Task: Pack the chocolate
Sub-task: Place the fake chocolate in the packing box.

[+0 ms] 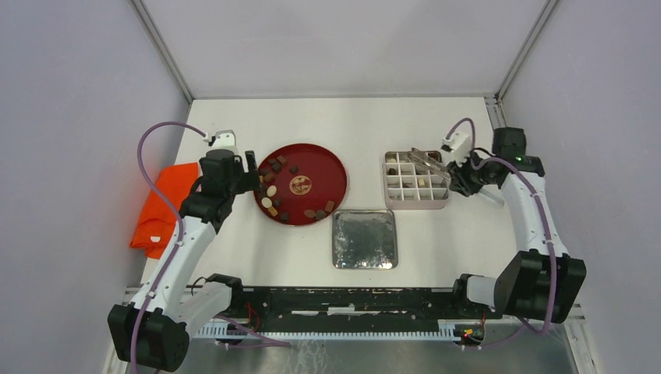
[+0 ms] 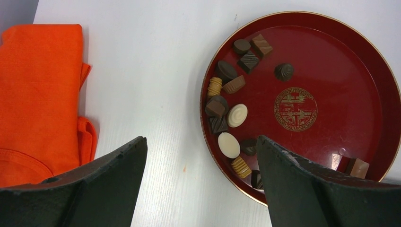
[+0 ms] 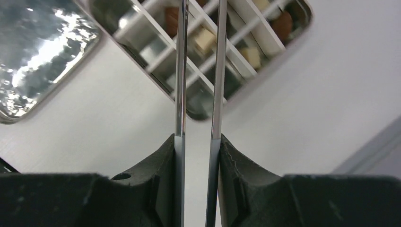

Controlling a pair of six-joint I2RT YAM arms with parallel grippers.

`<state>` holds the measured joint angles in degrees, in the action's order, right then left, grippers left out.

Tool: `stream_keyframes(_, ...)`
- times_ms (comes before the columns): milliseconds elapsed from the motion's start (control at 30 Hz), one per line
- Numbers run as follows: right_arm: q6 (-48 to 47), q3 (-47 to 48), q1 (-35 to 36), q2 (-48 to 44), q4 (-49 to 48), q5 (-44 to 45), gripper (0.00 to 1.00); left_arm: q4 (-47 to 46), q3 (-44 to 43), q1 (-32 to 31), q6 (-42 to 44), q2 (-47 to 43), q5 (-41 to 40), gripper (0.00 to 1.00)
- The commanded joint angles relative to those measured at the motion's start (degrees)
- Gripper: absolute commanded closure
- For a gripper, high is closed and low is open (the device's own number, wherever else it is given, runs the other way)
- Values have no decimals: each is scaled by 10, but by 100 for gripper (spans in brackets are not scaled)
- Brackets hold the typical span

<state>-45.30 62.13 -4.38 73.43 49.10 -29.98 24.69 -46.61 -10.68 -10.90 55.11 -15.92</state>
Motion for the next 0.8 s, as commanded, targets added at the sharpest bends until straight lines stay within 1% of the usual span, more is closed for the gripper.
stream_keyframes(0,-78,8,-113,-12,46,-21,100,-18,-5,2,25,0,11,9)
stream_keyframes(67,-106,12,-162,0,65,-22,100,-18,-4,2,25,1,12,9)
stream_keyframes(133,-134,15,-195,13,85,-28,100,-19,-4,2,24,1,13,9)
stream_keyframes(233,-163,18,-224,25,108,-35,100,-18,-4,2,24,1,14,9)
stream_keyframes(367,-189,13,-231,25,132,-41,99,-18,-3,2,24,1,14,9)
stream_keyframes(567,-189,3,-232,24,129,-38,97,-18,-3,2,24,1,14,9)
stream_keyframes(767,-180,1,-232,38,122,-35,91,-19,-3,2,24,0,14,9)
